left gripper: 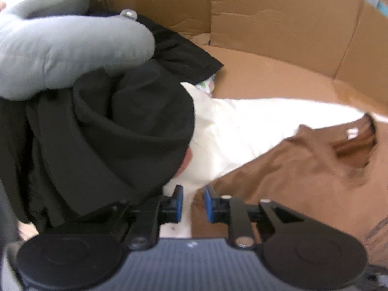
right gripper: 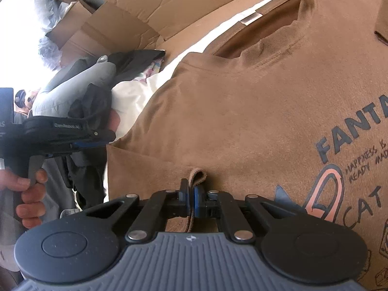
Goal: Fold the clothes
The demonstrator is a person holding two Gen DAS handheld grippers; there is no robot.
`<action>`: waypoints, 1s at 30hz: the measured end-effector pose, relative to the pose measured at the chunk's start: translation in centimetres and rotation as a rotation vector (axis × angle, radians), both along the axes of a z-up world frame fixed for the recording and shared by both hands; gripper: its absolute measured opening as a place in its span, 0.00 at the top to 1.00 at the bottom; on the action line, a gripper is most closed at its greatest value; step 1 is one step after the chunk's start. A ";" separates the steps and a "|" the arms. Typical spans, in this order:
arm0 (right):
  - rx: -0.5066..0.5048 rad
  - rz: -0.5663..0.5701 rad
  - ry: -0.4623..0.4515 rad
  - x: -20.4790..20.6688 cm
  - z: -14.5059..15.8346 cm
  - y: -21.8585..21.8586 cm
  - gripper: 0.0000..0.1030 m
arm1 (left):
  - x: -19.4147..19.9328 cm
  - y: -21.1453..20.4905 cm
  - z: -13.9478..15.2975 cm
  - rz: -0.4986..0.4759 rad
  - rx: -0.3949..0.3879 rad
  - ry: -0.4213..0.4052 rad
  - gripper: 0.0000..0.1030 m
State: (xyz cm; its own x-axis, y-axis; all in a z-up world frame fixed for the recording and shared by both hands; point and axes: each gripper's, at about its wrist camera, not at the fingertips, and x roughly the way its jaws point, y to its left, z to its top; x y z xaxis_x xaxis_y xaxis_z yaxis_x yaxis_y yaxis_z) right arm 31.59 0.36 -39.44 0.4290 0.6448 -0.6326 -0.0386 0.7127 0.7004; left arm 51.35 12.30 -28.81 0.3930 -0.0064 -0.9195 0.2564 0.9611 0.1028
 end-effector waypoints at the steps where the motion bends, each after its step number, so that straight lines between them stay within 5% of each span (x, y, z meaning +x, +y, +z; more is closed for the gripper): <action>1: -0.006 0.001 -0.009 -0.1 0.1 0.0 0.98 | 0.1 0.0 -0.3 0.001 0.005 0.010 0.77; 7: -0.063 0.029 -0.072 -0.3 1.4 0.4 0.99 | 1.1 1.3 -1.5 0.011 0.020 0.047 0.84; 10: -0.082 0.040 -0.097 -0.2 2.1 0.3 0.99 | 1.6 1.7 -1.5 0.035 0.037 0.037 0.97; 16: -0.165 0.047 -0.112 0.0 2.2 -0.3 0.99 | 2.0 2.7 -0.4 0.097 -0.010 0.019 0.97; 19: -0.121 0.059 -0.094 0.2 1.8 -0.3 0.99 | 1.5 2.7 1.6 0.091 -0.046 -0.024 0.90; 24: -0.075 0.046 -0.062 0.4 1.2 -0.5 0.99 | 0.8 1.2 3.0 0.013 -0.066 -0.032 0.51; 28: -0.077 0.039 -0.052 0.2 1.0 -0.2 0.99 | 1.0 -0.5 1.2 -0.048 0.055 0.006 0.55; 30: -0.079 0.042 -0.054 0.1 1.1 -0.1 0.99 | 1.4 -0.3 0.5 -0.038 0.081 0.024 0.70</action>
State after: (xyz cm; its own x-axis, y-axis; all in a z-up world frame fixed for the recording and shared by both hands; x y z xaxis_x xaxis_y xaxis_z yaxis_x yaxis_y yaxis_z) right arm 31.74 0.29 -38.39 0.4374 0.6120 -0.6590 -0.1055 0.7626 0.6382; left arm 52.76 12.03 -28.35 0.3718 0.0539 -0.9267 0.2960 0.9393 0.1734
